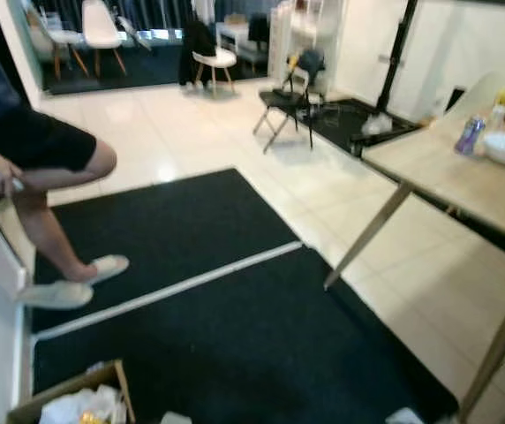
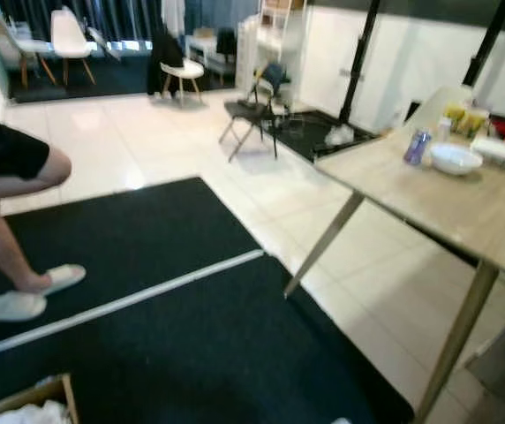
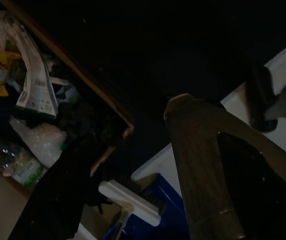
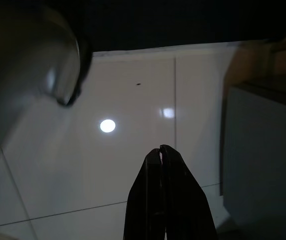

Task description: Restocking fridge

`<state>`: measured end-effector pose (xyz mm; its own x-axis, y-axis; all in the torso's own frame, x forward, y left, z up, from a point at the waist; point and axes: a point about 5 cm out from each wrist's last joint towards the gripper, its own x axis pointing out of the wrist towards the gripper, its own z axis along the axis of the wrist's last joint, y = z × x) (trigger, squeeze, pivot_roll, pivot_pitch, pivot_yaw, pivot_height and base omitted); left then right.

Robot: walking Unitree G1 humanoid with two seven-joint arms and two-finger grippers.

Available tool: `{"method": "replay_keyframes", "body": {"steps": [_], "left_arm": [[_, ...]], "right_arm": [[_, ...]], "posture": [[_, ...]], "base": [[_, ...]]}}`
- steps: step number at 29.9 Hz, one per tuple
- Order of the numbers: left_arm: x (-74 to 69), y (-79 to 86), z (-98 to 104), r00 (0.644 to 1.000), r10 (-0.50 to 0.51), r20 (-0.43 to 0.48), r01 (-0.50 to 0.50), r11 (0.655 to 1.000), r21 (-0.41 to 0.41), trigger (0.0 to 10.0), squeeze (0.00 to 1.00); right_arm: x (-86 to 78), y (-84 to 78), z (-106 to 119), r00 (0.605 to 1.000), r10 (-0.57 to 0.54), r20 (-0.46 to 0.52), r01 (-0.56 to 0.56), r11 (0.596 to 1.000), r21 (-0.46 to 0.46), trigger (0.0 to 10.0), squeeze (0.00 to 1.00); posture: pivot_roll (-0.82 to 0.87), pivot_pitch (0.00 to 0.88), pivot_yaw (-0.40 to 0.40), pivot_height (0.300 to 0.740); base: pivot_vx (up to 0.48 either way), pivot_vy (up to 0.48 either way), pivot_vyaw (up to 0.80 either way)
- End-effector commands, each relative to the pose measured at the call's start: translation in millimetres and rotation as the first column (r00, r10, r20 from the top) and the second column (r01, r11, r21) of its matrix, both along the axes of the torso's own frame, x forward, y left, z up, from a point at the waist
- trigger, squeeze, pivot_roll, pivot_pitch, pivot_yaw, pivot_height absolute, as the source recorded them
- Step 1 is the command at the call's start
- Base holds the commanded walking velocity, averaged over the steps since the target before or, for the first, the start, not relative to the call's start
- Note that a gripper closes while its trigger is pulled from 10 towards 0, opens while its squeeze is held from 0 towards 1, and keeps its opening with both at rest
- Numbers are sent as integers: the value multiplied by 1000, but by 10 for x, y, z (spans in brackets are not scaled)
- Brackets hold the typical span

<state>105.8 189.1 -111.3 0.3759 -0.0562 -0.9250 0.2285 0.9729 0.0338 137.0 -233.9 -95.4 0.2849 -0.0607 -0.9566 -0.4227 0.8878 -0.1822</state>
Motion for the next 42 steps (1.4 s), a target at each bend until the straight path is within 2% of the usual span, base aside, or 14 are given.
{"method": "replay_keyframes", "body": {"steps": [1, 7, 13, 19, 22, 31, 38, 42], "left_arm": [[-154, -119, -57, 998, -6, -69, 5, 1000, -16, 10000, 0], [-107, -263, -59, 998, -14, -62, 12, 999, -32, 10000, 0], [-66, -304, -53, 998, -18, -55, 16, 999, -36, 10000, 0], [-61, -280, -50, 998, -17, -55, 15, 999, -32, 10000, 0], [-106, -144, -49, 998, -9, -63, 8, 1000, -19, 10000, 0], [-184, 27, -45, 997, 1, -75, -1, 1000, 0, 10000, 0], [-178, -8, -48, 997, -2, -73, 1, 1000, -4, 10000, 0], [-133, -143, -54, 998, -7, -64, 6, 1000, -20, 10000, 0]], "right_arm": [[3, -95, 25, 1000, -12, 5, 13, 1000, -22, 10000, 0], [21, -72, 25, 1000, -12, 11, 12, 1000, -23, 10000, 0], [26, -60, 23, 1000, -1, 5, 1, 1000, -25, 10000, 0], [-17, -115, 24, 1000, -9, -4, 9, 1000, -29, 10000, 0], [-13, -92, 18, 1000, -7, -6, 6, 1000, -28, 10000, 0], [-3, -28, 5, 1000, -2, -4, 2, 1000, -17, 10000, 0], [-25, -45, 2, 1000, -7, -5, 7, 1000, -17, 10000, 0], [-13, -6, -4, 1000, -3, -3, 3, 1000, -13, 10000, 0]], "posture": [[-97, 0, -36, 740], [-102, 0, -37, 740], [-103, 0, -36, 740], [-104, 0, -35, 740], [-102, 0, -36, 740], [-102, 0, -36, 740], [-96, 0, -32, 740], [-95, 0, -35, 740]], "base": [[270, 0, 0], [268, 0, 0], [268, 0, -144], [266, 0, -728], [266, 0, -788], [267, 0, -788], [268, 0, -225], [266, 0, 0]]}}
